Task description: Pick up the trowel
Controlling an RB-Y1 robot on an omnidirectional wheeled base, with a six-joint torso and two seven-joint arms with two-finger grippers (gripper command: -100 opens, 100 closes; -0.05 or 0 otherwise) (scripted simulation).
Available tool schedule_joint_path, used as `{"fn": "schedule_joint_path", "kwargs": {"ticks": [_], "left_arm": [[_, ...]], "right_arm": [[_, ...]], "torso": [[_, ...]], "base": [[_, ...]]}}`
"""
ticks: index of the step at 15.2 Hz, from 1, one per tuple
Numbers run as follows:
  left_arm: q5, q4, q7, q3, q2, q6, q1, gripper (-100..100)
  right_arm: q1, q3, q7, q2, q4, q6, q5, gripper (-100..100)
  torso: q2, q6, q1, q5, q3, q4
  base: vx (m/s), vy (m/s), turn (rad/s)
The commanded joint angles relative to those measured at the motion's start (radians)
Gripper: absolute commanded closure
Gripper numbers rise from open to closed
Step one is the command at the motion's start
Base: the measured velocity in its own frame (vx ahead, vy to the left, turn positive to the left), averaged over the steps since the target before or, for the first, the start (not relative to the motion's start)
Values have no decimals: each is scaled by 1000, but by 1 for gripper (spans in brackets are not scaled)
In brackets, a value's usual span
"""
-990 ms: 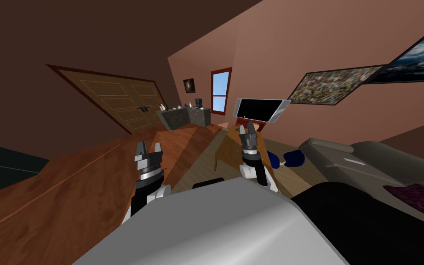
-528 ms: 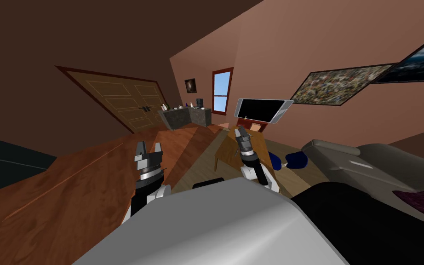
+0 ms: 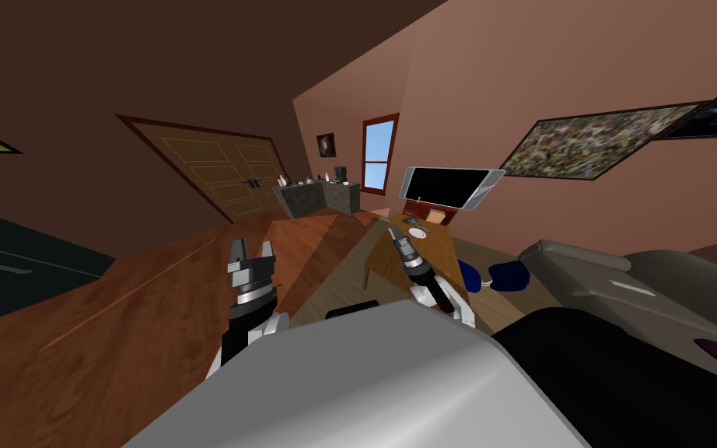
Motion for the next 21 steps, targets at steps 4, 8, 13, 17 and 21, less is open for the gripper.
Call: {"fn": "schedule_joint_path", "kwargs": {"ticks": [4,8,13,17,21], "left_arm": [[0,0,0,0,0,0,0,0],[0,0,0,0,0,0,0,0],[0,0,0,0,0,0,0,0],[0,0,0,0,0,0,0,0],[0,0,0,0,0,0,0,0]], "right_arm": [[8,35,-5,-114,58,23,30,-100],[17,66,-9,-193,112,39,57,-100],[27,99,-13,-305,168,55,85,-100],[37,133,-18,-391,226,72,114,-100],[42,150,-20,-450,255,80,129,-100]], "torso": [[0,0,0,0,0,0],[0,0,0,0,0,0],[0,0,0,0,0,0],[0,0,0,0,0,0],[-1,0,0,0,0,0]], "base": [[5,-16,73],[6,-13,59],[7,-15,81],[9,-14,71],[8,-14,66]]}}
